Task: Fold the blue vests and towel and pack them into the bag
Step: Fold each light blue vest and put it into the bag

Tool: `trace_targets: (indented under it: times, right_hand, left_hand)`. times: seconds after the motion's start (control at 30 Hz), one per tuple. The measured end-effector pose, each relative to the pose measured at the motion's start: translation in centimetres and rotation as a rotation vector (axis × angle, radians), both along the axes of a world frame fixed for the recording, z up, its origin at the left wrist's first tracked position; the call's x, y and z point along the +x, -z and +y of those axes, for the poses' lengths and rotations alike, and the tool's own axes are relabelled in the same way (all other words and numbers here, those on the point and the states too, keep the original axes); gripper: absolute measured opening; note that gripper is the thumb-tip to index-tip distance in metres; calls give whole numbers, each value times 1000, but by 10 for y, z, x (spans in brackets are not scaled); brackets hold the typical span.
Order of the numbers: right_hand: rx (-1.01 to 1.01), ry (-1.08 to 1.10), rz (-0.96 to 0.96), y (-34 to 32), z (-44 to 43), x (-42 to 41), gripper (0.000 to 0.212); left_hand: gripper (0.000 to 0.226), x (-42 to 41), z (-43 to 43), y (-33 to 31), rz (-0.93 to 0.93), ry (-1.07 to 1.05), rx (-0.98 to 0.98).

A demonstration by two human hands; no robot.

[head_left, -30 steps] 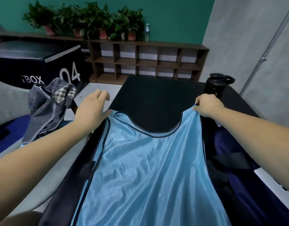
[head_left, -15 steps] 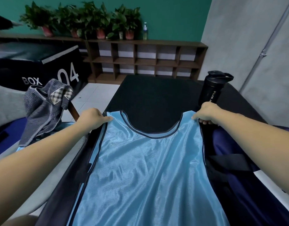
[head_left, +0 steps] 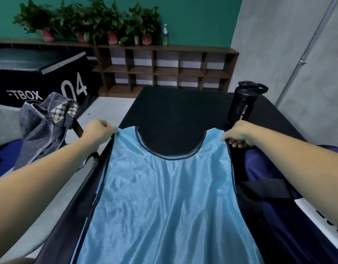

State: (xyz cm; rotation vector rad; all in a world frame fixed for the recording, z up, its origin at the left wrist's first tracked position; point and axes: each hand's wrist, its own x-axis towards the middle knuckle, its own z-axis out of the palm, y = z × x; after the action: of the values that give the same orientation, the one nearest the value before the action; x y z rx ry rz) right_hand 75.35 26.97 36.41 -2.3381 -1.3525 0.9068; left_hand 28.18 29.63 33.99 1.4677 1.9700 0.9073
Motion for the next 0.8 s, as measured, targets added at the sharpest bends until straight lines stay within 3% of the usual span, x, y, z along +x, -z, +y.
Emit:
trace_targets:
  times: [0.27,0.43,0.53,0.6,0.8]
  right_hand:
    - [109,2,6,2,8,1,5]
    - [94,25,100,3,9,2,18]
    - [120,30,97,1,9,0,12]
    - [136,43,82,-2,8,-2,3]
    - [198,74,83,-4,29,0,4]
  left_hand:
    - [22,-2,7,2,-137,28,-44]
    - [18,-3,11,2,-164,37,-30]
    - [21,-7,15,2,-185,51,-29]
    - [24,-11,20,3,-184,48,-44]
    - [30,-14,48,-5,-125,44,-47]
